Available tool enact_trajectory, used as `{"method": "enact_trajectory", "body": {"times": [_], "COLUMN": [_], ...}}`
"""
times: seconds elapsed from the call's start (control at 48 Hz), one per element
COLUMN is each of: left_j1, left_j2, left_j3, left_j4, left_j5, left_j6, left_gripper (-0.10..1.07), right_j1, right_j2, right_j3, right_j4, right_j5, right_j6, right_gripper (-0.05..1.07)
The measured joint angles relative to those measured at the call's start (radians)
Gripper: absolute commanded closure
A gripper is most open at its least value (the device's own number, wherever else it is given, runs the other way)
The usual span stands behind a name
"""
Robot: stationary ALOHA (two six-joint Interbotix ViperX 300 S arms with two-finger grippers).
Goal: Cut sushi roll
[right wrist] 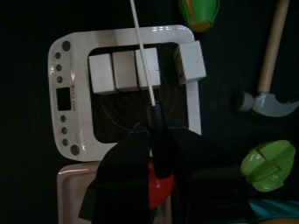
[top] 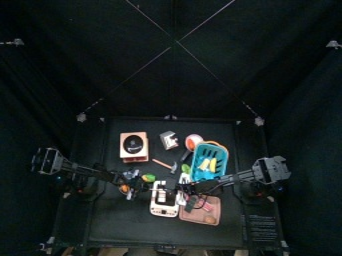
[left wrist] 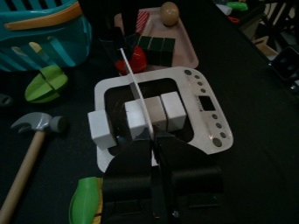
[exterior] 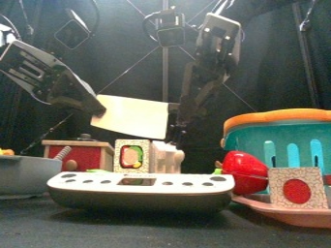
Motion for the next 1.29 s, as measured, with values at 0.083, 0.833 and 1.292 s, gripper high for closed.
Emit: {"method": "enact_trajectory", "body": {"times": [0.083, 0.833, 1.292], "left_j1": [-0.008, -0.015, -0.005], "left_j2": [0.006, 0.089, 0.101], "left_j3": [0.002, -0.011, -0.012], "left_j4": [-0.003, -0.031, -0.031], "left_j5": [0.000, -0.009, -0.009], "left_j6": [-0.002, 0.000, -0.002], "left_gripper": [0.62, 0.62, 0.62], "right_j1": [0.006, 0.012, 0.011], "right_j2": [0.000, 0.000, 0.005], "right_j3": [0.002, 0.021, 0.021], "right_j4": [0.000, 0.011, 0.012], "right_j5": [0.000, -0.005, -0.012], "right_j6": [0.000, 0.002, 0.003], "right_gripper": [0.63, 0.63, 0.63]}}
